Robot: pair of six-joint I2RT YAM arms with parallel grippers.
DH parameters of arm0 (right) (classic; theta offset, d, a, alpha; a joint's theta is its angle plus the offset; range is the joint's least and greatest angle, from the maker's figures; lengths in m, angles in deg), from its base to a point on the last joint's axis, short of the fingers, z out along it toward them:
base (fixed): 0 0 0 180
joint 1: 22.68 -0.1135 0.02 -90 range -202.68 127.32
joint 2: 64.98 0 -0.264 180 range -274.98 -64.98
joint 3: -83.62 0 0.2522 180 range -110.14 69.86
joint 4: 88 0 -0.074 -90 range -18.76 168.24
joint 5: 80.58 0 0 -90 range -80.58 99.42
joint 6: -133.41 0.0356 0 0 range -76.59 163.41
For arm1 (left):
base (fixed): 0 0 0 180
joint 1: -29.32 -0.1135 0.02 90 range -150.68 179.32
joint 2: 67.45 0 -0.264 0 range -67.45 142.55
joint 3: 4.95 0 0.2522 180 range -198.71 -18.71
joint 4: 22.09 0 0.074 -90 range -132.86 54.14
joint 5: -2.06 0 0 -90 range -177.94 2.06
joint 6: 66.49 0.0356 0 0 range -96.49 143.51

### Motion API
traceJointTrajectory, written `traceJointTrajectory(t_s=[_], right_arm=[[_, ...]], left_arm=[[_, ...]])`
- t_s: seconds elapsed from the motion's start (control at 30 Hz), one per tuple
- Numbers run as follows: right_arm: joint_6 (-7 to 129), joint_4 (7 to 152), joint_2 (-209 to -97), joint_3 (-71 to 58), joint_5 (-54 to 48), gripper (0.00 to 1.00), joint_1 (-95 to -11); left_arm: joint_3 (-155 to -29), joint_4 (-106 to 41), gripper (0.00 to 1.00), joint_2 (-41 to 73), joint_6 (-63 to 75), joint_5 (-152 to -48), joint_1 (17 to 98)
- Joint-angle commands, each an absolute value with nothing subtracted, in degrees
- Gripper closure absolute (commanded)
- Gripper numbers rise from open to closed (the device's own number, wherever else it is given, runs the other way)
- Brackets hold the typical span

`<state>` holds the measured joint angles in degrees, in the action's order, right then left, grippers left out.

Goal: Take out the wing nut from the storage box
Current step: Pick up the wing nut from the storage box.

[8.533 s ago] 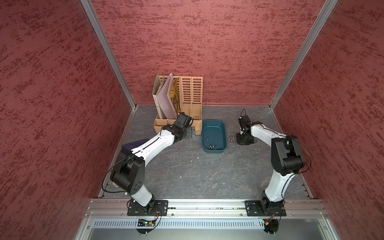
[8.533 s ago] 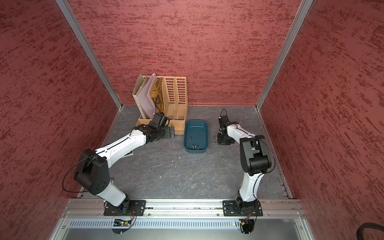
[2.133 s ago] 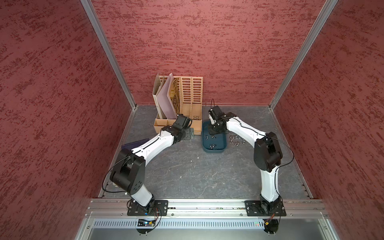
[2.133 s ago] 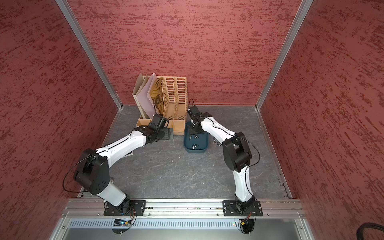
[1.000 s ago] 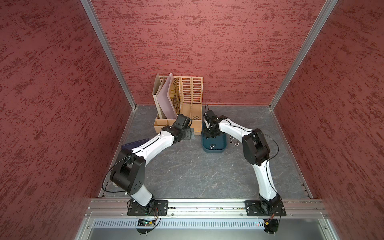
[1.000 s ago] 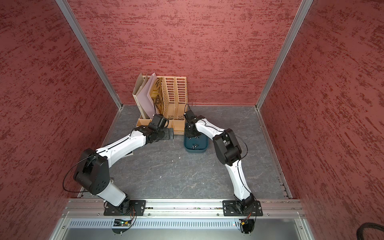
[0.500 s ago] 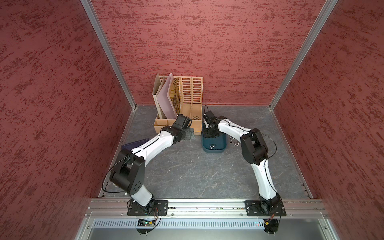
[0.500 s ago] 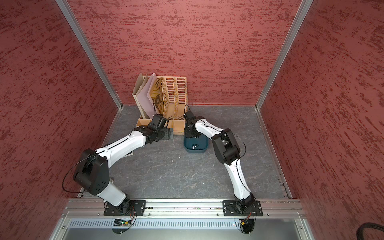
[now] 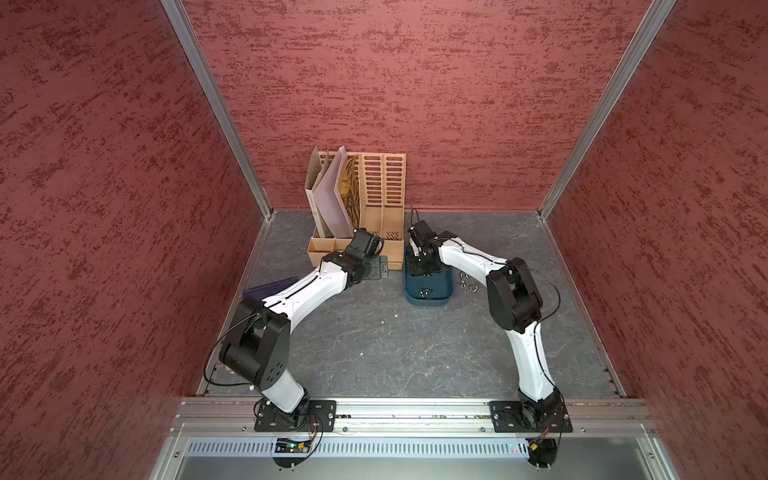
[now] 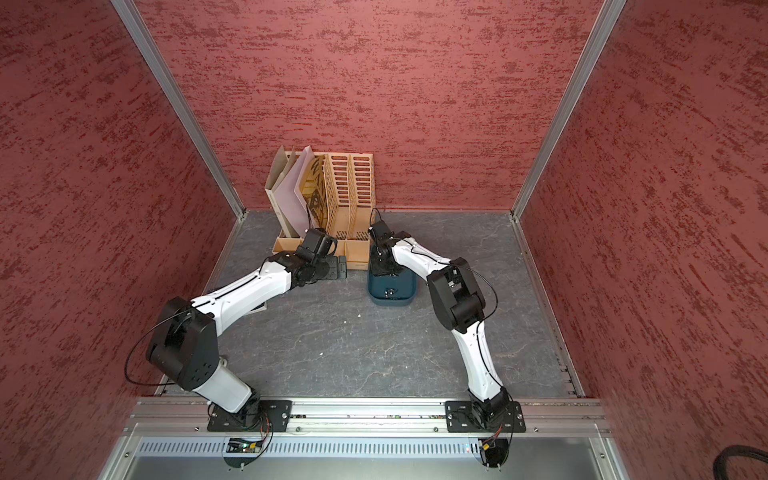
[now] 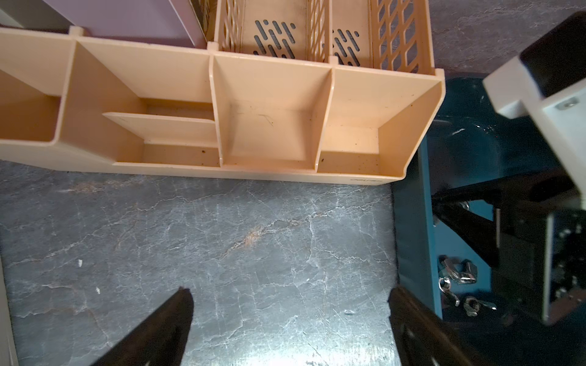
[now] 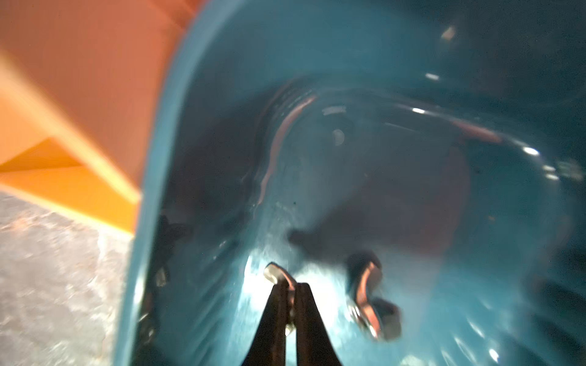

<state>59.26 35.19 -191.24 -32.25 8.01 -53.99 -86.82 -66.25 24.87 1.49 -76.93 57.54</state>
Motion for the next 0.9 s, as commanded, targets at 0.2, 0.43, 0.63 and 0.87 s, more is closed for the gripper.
traceJointTrajectory(t_s=[0.2,0.43,0.63,0.87], right_arm=[[58.19,35.99,-176.51,-24.1,10.6,0.94,-51.09],[56.87,36.02,-167.94,-14.57,12.05,0.94,-44.55],[56.33,36.59,-164.74,-7.34,12.92,0.94,-38.54],[55.45,37.13,-165.91,-3.43,14.43,0.94,-35.39]], left_arm=[[-88.22,-66.18,0.0,24.19,2.27,-77.06,57.27],[-89.27,-66.44,0.0,24.84,2.59,-77.22,57.44],[-89.81,-66.7,0.0,25.23,2.75,-77.14,57.71],[-89.9,-66.75,0.0,25.38,2.63,-77.0,57.88]])
